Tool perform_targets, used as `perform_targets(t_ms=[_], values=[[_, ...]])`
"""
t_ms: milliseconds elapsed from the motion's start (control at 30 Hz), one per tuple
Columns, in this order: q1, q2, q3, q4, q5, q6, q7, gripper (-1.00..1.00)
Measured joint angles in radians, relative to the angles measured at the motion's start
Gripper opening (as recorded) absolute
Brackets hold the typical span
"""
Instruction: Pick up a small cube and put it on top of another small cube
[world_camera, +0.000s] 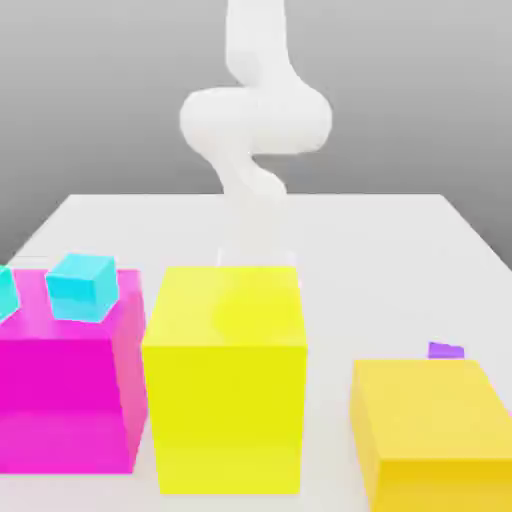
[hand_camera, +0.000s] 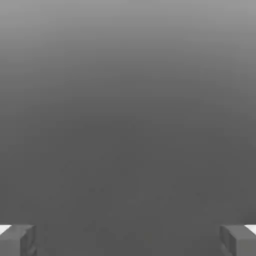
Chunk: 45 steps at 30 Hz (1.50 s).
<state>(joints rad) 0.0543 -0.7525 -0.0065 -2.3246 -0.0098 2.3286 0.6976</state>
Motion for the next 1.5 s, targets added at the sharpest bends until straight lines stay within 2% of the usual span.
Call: perform_targets(t_ms=[433, 833, 1400, 1500], values=[[0.279, 0.248, -0.043, -0.128, -0.039, 0.148, -0.546, 0.00], [0.510, 0.474, -0.068, -0.245, -0.036, 0.284, -1.071, 0.00], [0.758, 0.796, 0.000, -0.411, 0.008, 0.477, -1.843, 0.00], [0.759, 0.881, 0.012, -0.414, 0.006, 0.542, -1.900, 0.00]])
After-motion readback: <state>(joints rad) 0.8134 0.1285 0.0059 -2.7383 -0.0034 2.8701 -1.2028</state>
